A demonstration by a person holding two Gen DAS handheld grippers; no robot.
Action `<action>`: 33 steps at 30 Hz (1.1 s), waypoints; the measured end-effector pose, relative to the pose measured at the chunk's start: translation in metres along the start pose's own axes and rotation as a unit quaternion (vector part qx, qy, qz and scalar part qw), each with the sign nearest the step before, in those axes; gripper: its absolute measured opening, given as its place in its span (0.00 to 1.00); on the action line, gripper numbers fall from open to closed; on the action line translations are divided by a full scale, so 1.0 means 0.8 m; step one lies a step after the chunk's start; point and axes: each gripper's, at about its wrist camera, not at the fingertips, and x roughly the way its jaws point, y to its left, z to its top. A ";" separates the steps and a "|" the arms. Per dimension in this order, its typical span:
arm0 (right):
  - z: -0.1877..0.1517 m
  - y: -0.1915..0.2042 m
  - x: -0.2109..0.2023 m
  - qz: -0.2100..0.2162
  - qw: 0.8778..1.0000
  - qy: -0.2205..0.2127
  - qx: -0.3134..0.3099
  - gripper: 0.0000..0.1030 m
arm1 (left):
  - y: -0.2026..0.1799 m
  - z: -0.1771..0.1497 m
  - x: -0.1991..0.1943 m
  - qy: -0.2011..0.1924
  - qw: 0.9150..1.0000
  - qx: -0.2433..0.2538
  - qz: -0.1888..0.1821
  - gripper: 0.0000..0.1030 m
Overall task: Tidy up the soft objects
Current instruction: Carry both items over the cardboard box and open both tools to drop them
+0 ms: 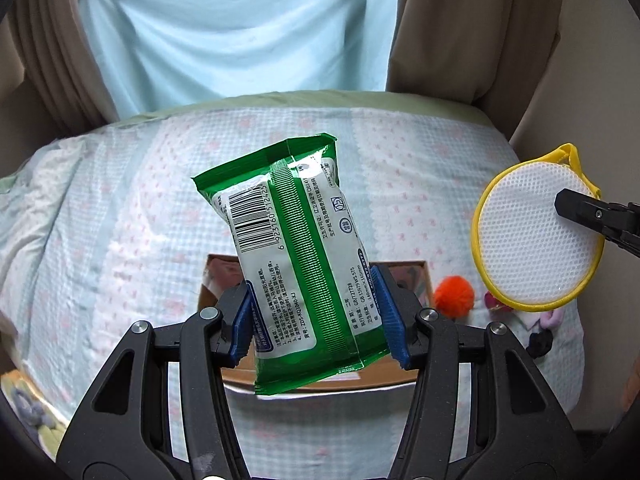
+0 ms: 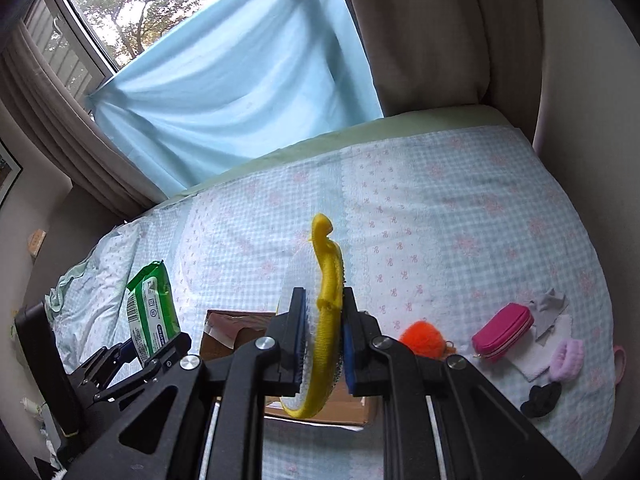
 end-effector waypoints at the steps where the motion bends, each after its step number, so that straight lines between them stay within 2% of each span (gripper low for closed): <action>1: -0.007 0.010 0.010 -0.005 1.000 0.002 0.008 0.14 | 0.014 0.000 0.009 0.008 1.000 0.007 -0.004 0.49; 6: -0.040 0.046 0.067 -0.022 0.998 0.024 0.050 0.14 | 0.065 -0.010 0.069 0.053 0.997 0.050 -0.018 0.49; 11: -0.069 0.063 0.125 -0.039 0.995 0.056 0.071 0.14 | 0.097 -0.032 0.136 0.114 0.989 0.086 -0.034 0.48; 16: -0.088 0.064 0.179 -0.055 0.991 0.093 0.078 0.14 | 0.103 -0.056 0.197 0.182 0.977 0.100 -0.054 0.48; 22: -0.109 0.049 0.246 -0.067 0.985 0.143 0.065 0.14 | 0.089 -0.085 0.261 0.241 0.959 0.130 -0.070 0.48; 25: -0.116 0.045 0.264 -0.067 0.983 0.162 0.055 0.14 | 0.080 -0.091 0.282 0.257 0.952 0.144 -0.080 0.48; 29: -0.119 0.041 0.281 -0.046 0.980 0.184 0.057 0.14 | 0.075 -0.092 0.298 0.273 0.946 0.151 -0.086 0.49; 31: -0.122 0.037 0.289 -0.049 0.976 0.203 0.061 0.14 | 0.071 -0.093 0.299 0.271 0.945 0.160 -0.085 0.52; 32: -0.124 0.037 0.294 -0.054 0.974 0.212 0.060 0.15 | 0.070 -0.092 0.297 0.263 0.947 0.165 -0.083 0.67; 33: -0.126 0.036 0.297 -0.058 0.972 0.219 0.057 0.18 | 0.068 -0.092 0.295 0.260 0.947 0.169 -0.082 0.97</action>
